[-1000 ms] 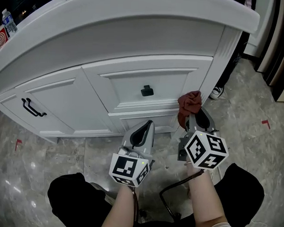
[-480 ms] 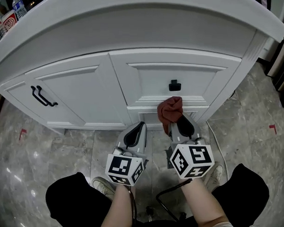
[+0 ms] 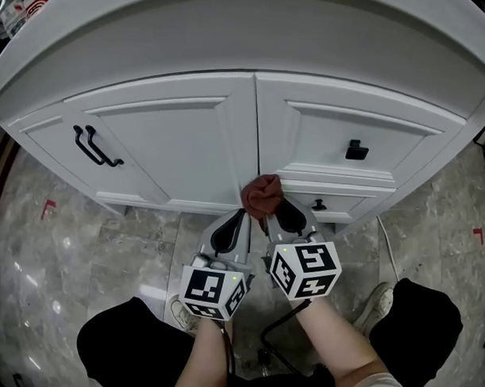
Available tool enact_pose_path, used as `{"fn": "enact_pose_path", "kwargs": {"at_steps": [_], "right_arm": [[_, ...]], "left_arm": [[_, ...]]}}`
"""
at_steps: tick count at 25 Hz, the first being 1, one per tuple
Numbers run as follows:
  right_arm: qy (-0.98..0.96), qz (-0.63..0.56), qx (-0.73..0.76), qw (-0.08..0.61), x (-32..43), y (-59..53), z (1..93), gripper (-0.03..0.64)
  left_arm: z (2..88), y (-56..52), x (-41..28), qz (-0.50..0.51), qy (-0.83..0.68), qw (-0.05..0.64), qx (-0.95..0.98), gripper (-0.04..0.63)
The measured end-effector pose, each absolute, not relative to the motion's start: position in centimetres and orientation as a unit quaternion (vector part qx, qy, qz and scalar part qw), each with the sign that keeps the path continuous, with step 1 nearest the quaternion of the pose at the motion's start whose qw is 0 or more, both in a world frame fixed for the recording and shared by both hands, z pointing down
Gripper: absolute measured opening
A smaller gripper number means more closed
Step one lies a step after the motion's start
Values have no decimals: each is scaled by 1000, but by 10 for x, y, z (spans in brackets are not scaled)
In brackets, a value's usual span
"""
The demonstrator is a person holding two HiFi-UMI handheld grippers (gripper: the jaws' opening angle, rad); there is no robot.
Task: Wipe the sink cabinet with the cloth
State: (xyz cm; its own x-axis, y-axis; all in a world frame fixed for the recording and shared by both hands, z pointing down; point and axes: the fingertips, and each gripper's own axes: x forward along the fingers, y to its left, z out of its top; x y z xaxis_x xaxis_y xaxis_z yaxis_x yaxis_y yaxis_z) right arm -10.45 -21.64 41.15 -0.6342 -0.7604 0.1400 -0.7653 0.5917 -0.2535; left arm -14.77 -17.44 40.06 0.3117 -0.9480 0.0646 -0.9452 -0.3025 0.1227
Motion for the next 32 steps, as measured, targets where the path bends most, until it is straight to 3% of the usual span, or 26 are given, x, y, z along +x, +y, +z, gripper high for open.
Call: {"fn": "enact_pose_path", "kwargs": {"at_steps": [19, 32], "right_arm": [[-870, 145, 469, 42, -37, -232, 434, 92], [-838, 177, 516, 15, 34, -237, 430, 92]], "left_arm": [[403, -185, -107, -7, -554, 70, 829, 0], [408, -193, -50, 5, -514, 70, 855, 0]]}}
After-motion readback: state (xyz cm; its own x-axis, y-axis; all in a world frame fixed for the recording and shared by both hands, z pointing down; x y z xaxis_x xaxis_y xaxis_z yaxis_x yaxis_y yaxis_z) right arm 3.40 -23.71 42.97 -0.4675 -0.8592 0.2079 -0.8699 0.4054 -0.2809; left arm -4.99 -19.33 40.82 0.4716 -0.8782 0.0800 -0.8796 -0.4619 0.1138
